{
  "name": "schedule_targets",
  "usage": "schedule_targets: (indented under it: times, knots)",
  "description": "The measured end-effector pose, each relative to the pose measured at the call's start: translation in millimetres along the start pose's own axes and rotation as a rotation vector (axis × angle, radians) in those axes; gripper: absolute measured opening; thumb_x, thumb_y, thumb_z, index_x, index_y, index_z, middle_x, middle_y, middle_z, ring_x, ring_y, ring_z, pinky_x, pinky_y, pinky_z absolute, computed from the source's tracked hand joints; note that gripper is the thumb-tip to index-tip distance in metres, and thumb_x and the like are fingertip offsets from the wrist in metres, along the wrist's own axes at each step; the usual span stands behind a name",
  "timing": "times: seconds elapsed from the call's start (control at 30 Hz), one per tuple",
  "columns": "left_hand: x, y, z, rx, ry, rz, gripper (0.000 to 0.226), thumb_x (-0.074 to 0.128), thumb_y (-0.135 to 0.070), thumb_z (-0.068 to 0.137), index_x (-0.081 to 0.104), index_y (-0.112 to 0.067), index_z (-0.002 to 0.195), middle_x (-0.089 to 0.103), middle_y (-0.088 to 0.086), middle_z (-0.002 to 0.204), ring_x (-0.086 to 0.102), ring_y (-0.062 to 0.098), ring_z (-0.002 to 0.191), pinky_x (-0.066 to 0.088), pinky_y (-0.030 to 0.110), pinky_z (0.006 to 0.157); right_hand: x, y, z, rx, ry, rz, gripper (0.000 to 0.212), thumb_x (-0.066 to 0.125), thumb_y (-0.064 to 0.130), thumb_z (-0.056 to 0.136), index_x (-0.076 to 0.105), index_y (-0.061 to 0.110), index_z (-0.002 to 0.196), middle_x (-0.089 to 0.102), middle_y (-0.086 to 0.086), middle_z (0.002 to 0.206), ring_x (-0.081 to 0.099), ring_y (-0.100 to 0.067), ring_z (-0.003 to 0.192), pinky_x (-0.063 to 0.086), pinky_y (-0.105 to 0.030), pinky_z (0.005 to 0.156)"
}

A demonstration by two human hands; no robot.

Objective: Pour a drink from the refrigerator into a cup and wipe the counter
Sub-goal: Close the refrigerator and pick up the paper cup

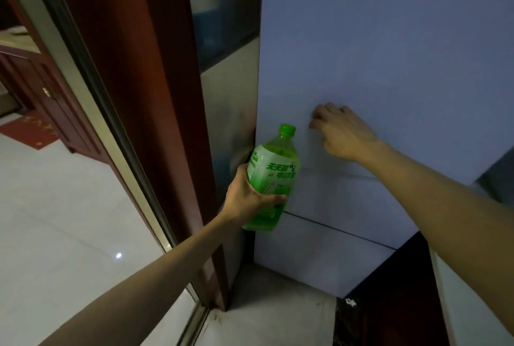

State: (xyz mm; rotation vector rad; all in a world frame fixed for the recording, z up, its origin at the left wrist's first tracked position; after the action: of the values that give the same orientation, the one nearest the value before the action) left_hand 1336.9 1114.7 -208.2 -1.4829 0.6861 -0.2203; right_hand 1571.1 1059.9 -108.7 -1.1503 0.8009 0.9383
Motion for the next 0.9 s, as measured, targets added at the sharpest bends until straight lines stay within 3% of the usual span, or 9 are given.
schedule_targets:
  times: [0.27,0.4,0.63,0.8,0.9]
  knots:
    - [39.1,-18.9,32.4,0.01,-0.036,-0.049,0.103,0.094,-0.052,0.031,0.049,-0.023,0.12,0.068,-0.003,0.112,0.068,0.018,0.102,0.059,0.048,0.086,25.9,-26.1,8.2,-0.019,-0.054,0.115,0.043,0.06,0.009,0.075,0.062,0.006,0.118,0.054,-0.014,0.122,0.049,-0.033,0.111,0.041,-0.041,0.087]
    - [43.7,-23.6,51.1,0.051,-0.019,-0.053,0.096,0.096,-0.045,0.036,0.052,-0.02,0.119,0.07,-0.001,0.111,0.07,0.017,0.1,0.06,0.046,0.084,50.7,-47.9,2.3,0.058,-0.066,0.227,0.047,0.063,0.005,0.075,0.061,0.002,0.121,0.054,-0.016,0.123,0.049,-0.033,0.112,0.038,-0.038,0.088]
    - [51.6,-28.1,91.8,0.083,0.071,-0.031,0.081,0.099,-0.027,0.047,0.059,-0.015,0.116,0.073,-0.004,0.106,0.072,0.011,0.095,0.062,0.031,0.074,77.8,-74.5,-12.9,0.091,0.012,0.252,0.053,0.065,0.003,0.07,0.06,0.004,0.123,0.054,-0.015,0.124,0.05,-0.034,0.112,0.042,-0.038,0.09]
    - [76.7,-38.6,105.1,0.125,0.186,-0.024,0.076,0.097,-0.017,0.051,0.054,-0.019,0.114,0.069,-0.004,0.107,0.069,0.012,0.097,0.06,0.034,0.08,79.7,-71.3,-18.5,0.149,0.045,0.282,0.05,0.065,0.004,0.07,0.061,0.002,0.119,0.056,-0.017,0.125,0.051,-0.034,0.113,0.043,-0.039,0.092]
    - [100.9,-40.4,111.9,0.13,0.268,-0.021,0.081,0.098,-0.026,0.047,0.05,-0.024,0.113,0.067,-0.006,0.108,0.067,0.013,0.098,0.059,0.038,0.083,79.9,-77.8,-43.4,0.275,0.062,0.328,0.047,0.059,0.002,0.075,0.059,0.0,0.122,0.056,-0.018,0.127,0.051,-0.033,0.116,0.041,-0.037,0.094]
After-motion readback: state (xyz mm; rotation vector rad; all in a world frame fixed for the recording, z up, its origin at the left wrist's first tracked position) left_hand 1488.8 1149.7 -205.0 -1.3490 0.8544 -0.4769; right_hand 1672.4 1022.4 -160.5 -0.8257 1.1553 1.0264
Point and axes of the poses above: each hand's wrist, its own z-axis towards the middle knuckle, its own x-axis out of the palm, y = z × x, the point moved 2 cm from there along z, towards the middle knuckle
